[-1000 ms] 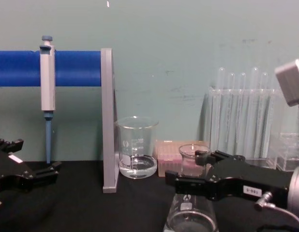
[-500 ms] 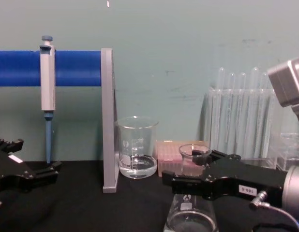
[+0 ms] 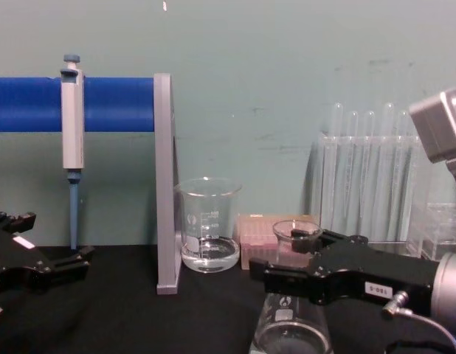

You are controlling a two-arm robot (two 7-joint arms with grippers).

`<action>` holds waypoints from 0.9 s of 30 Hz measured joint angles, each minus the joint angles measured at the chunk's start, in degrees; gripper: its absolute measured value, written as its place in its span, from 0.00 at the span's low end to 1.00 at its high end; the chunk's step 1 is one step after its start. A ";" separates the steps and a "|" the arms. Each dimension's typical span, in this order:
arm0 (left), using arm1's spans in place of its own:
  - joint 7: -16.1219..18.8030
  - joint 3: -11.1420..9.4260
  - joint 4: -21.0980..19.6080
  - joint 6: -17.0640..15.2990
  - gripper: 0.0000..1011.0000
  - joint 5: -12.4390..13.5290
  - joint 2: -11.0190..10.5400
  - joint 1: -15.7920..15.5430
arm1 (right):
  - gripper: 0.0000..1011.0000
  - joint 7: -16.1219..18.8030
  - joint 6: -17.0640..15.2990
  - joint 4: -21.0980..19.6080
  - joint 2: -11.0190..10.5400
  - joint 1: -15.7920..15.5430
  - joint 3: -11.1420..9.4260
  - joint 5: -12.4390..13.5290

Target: Grasp the erlenmeyer flask with one hand, shake it three times, then place it back.

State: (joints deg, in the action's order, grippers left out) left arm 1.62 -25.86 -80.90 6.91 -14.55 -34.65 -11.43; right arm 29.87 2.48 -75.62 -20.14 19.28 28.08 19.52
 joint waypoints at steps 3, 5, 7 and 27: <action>0.00 0.00 0.00 0.00 0.99 0.00 0.00 0.00 | 0.83 0.00 0.00 -0.01 0.00 -0.02 -0.01 0.04; 0.00 0.00 0.00 0.00 0.99 0.00 0.00 0.00 | 0.80 0.00 0.00 -0.02 0.00 -0.02 -0.02 0.06; 0.00 0.00 0.00 0.00 0.99 0.00 0.00 0.00 | 0.73 0.00 -0.01 -0.04 0.00 -0.03 -0.04 0.08; 0.00 0.00 0.00 0.00 0.99 0.00 0.00 0.00 | 0.44 0.00 -0.07 -0.07 -0.01 -0.07 -0.08 0.19</action>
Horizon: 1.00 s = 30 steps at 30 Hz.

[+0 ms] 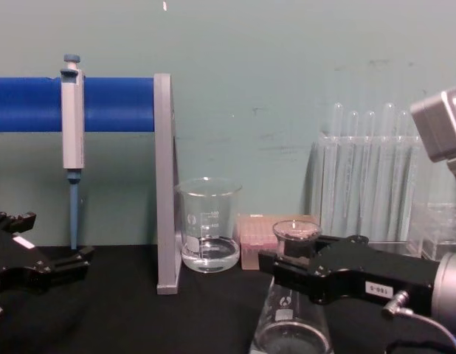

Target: Grasp the erlenmeyer flask with one hand, shake it three times, then place it back.

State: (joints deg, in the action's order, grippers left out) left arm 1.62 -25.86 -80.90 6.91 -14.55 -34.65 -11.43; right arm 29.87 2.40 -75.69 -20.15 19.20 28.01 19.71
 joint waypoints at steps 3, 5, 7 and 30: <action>0.00 0.00 0.00 0.00 0.99 0.00 0.00 0.00 | 0.44 -0.32 -0.16 -0.67 -0.15 -0.32 -0.39 0.04; 0.00 0.00 0.00 0.00 0.99 0.00 0.00 0.00 | 0.44 -0.56 -0.29 -1.27 -0.25 -0.47 -0.70 0.10; 0.00 0.00 0.00 0.00 0.99 0.00 0.00 0.00 | 0.44 -0.97 -0.76 -2.40 -0.48 -0.75 -1.15 0.25; 0.00 0.00 0.00 0.00 0.99 0.00 0.00 0.00 | 0.44 -3.31 -5.51 -14.70 -3.58 -2.17 -4.42 3.59</action>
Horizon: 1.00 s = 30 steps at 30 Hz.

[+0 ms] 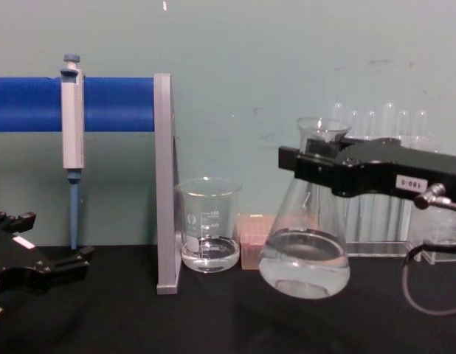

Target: Grasp the erlenmeyer flask with one hand, shake it three times, then place it back.

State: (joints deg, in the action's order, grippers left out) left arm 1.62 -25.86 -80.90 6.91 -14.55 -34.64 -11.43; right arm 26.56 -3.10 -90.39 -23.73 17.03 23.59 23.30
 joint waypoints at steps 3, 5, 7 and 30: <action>0.00 0.00 0.00 0.00 0.99 0.01 0.00 0.00 | 0.44 -0.21 -0.02 -0.40 -0.22 -0.02 -0.09 0.21; 0.00 0.00 0.00 0.00 0.99 0.00 0.00 0.00 | 0.44 -0.31 -0.10 -0.51 -0.32 -0.03 -0.11 0.34; 0.00 0.00 0.00 0.00 0.99 0.01 0.00 0.00 | 0.44 -0.33 -0.15 -0.52 -0.37 -0.01 -0.12 0.41; 0.00 0.00 0.00 0.00 0.99 0.00 0.00 0.00 | 0.44 -0.38 -0.74 0.00 -0.73 0.42 0.38 1.39</action>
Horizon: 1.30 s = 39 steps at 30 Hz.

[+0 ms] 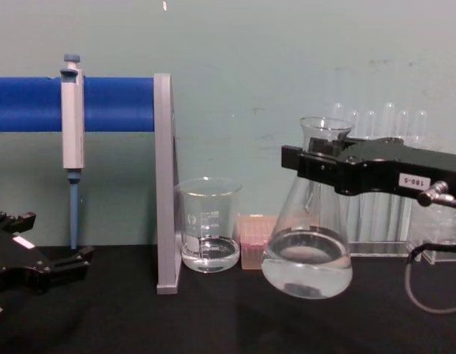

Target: Grasp the erlenmeyer flask with one hand, shake it three times, then place it back.

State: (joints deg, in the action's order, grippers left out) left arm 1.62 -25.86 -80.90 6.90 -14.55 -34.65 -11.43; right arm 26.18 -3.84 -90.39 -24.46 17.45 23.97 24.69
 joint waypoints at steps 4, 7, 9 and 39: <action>0.00 0.00 0.00 0.00 0.99 0.00 0.00 0.00 | 0.44 0.06 -0.09 0.03 -0.10 0.08 0.10 0.13; 0.00 0.00 0.00 0.00 0.99 0.00 0.00 0.00 | 0.44 0.07 -0.09 0.05 -0.13 0.10 0.14 0.24; 0.00 0.00 0.00 0.00 0.99 0.00 0.00 0.00 | 0.44 0.07 -0.09 0.09 -0.13 0.10 0.17 0.27; 0.00 0.00 0.00 0.00 0.99 0.00 0.00 0.00 | 0.44 0.60 -0.43 0.36 -0.24 0.25 1.24 0.27</action>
State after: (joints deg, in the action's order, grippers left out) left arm 1.62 -25.86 -80.90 6.91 -14.55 -34.65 -11.43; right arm 26.78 -4.27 -90.03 -24.69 17.69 25.21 24.95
